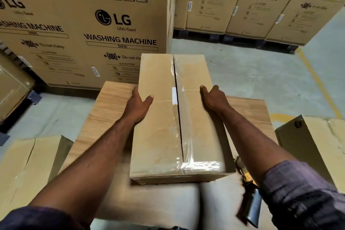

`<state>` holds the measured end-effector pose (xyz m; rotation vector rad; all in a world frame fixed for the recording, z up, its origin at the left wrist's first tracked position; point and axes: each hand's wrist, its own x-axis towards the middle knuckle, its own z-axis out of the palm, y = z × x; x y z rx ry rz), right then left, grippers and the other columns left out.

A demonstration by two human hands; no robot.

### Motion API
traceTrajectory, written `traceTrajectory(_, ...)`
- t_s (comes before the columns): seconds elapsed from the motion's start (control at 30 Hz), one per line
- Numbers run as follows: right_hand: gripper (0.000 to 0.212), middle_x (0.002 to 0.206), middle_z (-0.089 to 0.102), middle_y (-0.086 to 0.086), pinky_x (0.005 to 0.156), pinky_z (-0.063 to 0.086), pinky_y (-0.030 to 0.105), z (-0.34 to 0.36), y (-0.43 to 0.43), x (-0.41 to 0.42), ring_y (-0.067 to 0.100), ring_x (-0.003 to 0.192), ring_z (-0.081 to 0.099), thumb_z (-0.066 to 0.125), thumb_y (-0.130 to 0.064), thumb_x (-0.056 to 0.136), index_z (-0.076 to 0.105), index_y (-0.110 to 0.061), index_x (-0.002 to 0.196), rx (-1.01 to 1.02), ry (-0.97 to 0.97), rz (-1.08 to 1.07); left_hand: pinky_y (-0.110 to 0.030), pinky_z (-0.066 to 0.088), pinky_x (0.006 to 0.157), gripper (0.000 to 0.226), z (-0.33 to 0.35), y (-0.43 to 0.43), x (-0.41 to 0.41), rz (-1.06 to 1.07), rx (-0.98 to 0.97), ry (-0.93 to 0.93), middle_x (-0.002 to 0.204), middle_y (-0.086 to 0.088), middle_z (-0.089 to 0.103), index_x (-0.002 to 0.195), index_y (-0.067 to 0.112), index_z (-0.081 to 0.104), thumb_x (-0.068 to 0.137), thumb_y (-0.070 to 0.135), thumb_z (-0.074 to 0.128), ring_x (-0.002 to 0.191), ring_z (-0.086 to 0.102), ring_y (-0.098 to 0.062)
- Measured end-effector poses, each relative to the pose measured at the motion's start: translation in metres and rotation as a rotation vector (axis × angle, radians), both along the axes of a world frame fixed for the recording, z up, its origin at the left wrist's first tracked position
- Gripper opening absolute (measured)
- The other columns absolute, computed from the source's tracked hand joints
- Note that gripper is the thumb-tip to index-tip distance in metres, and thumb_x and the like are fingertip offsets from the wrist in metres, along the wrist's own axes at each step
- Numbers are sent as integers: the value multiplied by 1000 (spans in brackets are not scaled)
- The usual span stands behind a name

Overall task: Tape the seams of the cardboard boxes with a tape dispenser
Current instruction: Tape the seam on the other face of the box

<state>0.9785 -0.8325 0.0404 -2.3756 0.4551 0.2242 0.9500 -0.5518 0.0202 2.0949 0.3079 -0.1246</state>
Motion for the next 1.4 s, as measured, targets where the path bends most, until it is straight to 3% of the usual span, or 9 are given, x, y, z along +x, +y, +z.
traceTrajectory(0.13, 69, 133, 60, 22, 93, 45, 41, -12, -4, 7, 41, 122, 56, 41, -64, 100, 48, -3, 131, 28, -25, -34, -35, 44, 105, 68, -6, 5, 11, 12, -61, -9, 141, 3, 58, 152, 29, 32, 94, 48, 62, 125, 56, -21)
traceTrajectory(0.27, 65, 136, 60, 14, 88, 40, 33, -15, -9, 11, 35, 125, 56, 46, -64, 99, 52, -10, 134, 145, -15, -50, -39, 44, 108, 55, -11, 6, 11, 19, -125, -49, 133, 15, 61, 145, 39, 42, 94, 46, 63, 121, 58, -12)
traceTrajectory(0.37, 61, 134, 64, 7, 91, 42, 30, -19, -14, 14, 30, 124, 58, 49, -63, 98, 58, -14, 133, 236, -17, -48, -39, 45, 108, 53, -10, 6, 11, 15, -145, -50, 131, 17, 62, 143, 40, 45, 94, 46, 63, 119, 59, -9)
traceTrajectory(0.5, 61, 129, 69, 2, 106, 48, 39, -25, -19, 12, 25, 120, 63, 52, -66, 95, 64, -19, 131, 343, -37, -39, -39, 46, 107, 51, -8, 4, 9, 17, -168, -34, 128, 19, 64, 142, 41, 46, 94, 45, 63, 117, 61, -7)
traceTrajectory(0.8, 56, 126, 70, 3, 103, 49, 38, -29, -25, -2, 23, 116, 64, 53, -60, 97, 65, -16, 130, 378, -62, -51, -46, 46, 108, 58, -2, 3, -2, -29, -223, 28, 131, 17, 63, 139, 50, 45, 85, 56, 65, 121, 60, -11)
traceTrajectory(1.03, 54, 128, 70, 6, 107, 48, 41, -25, -35, -30, 26, 119, 64, 54, -56, 99, 66, -13, 130, 388, -51, -51, -45, 48, 106, 46, 4, -9, -32, -50, -252, 6, 126, 15, 66, 137, 44, 48, 94, 42, 64, 116, 63, -9)
traceTrajectory(1.23, 63, 133, 65, 6, 104, 46, 35, -8, -46, -56, 27, 122, 61, 53, -58, 99, 59, -8, 137, 385, -17, -64, -41, 50, 103, 41, 23, -17, -55, -87, -233, -8, 121, 16, 68, 135, 40, 51, 96, 39, 63, 111, 65, -8)
traceTrajectory(1.4, 70, 134, 64, 7, 108, 47, 42, 17, -58, -82, 29, 121, 61, 53, -63, 97, 56, -7, 139, 379, -11, -65, -32, 52, 90, 43, 49, -29, -86, -87, -249, -30, 122, 13, 67, 140, 36, 48, 99, 36, 61, 109, 65, -10)
